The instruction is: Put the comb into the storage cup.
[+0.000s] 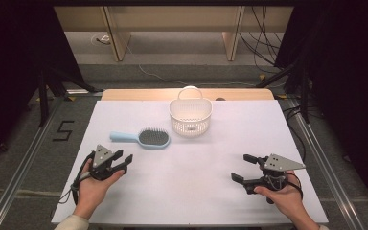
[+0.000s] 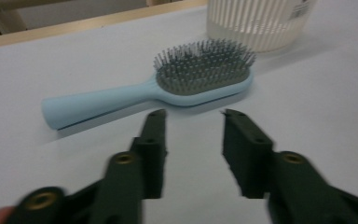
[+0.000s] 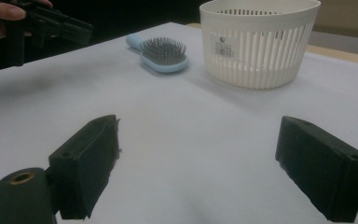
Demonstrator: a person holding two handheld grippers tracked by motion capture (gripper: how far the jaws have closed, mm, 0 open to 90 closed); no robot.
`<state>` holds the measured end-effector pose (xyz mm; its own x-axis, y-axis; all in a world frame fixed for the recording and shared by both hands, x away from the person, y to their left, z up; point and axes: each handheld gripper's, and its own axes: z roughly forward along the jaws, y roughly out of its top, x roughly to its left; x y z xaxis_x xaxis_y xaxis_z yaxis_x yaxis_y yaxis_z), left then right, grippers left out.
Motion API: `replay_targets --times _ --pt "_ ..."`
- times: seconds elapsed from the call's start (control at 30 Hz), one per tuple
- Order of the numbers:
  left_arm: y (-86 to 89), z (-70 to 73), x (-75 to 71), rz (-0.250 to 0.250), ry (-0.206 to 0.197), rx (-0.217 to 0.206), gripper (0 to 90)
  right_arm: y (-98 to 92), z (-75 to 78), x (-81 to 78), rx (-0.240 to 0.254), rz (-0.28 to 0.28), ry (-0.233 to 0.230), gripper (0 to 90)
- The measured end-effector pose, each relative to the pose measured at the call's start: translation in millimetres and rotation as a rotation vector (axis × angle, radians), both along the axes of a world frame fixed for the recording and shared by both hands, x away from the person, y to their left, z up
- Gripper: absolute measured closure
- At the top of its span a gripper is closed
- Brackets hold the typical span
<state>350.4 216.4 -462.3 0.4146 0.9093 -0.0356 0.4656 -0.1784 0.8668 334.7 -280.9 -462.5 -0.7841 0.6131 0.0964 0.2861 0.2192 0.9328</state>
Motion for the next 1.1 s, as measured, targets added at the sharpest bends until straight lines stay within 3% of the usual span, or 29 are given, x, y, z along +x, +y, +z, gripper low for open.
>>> replay_targets --times 0.03,0.07,0.1,0.13,0.33,0.47,0.6,0.8,1.1 --pt "2.4 0.4 5.2 0.006 0.01 0.016 79.6 0.3 -0.1 0.0 0.0 0.0 0.0 14.4" --pt "4.0 0.6 11.0 0.015 0.015 0.042 79.6 0.5 -0.3 0.0 -0.002 0.0 0.0 14.4" --pt "6.4 1.0 23.8 0.038 0.023 0.077 87.9 0.6 -0.8 -0.2 -0.006 0.003 0.001 14.4" --pt "6.4 1.0 23.8 0.038 0.023 0.077 89.5 0.6 -0.8 -0.2 -0.006 0.003 0.001 14.4" --pt "7.3 2.5 71.1 0.058 0.067 0.12 89.8 -1.2 -1.1 -1.1 0.0 -0.004 0.005 14.4" --pt "4.6 1.3 105.1 0.079 0.102 0.121 89.8 -2.5 -0.5 -2.2 0.001 -0.01 0.006 14.5" --pt "-0.3 -1.3 132.2 0.089 0.13 0.165 89.8 -5.1 0.6 -4.1 0.009 -0.018 0.0 14.6" --pt "-3.7 -7.0 153.9 0.112 0.177 0.187 89.8 -7.6 0.5 -6.5 0.009 -0.025 0.001 14.8" --pt "-5.3 -12.9 162.5 0.125 0.235 0.232 89.8 -8.2 0.9 -8.0 0.009 -0.029 -0.001 15.1"
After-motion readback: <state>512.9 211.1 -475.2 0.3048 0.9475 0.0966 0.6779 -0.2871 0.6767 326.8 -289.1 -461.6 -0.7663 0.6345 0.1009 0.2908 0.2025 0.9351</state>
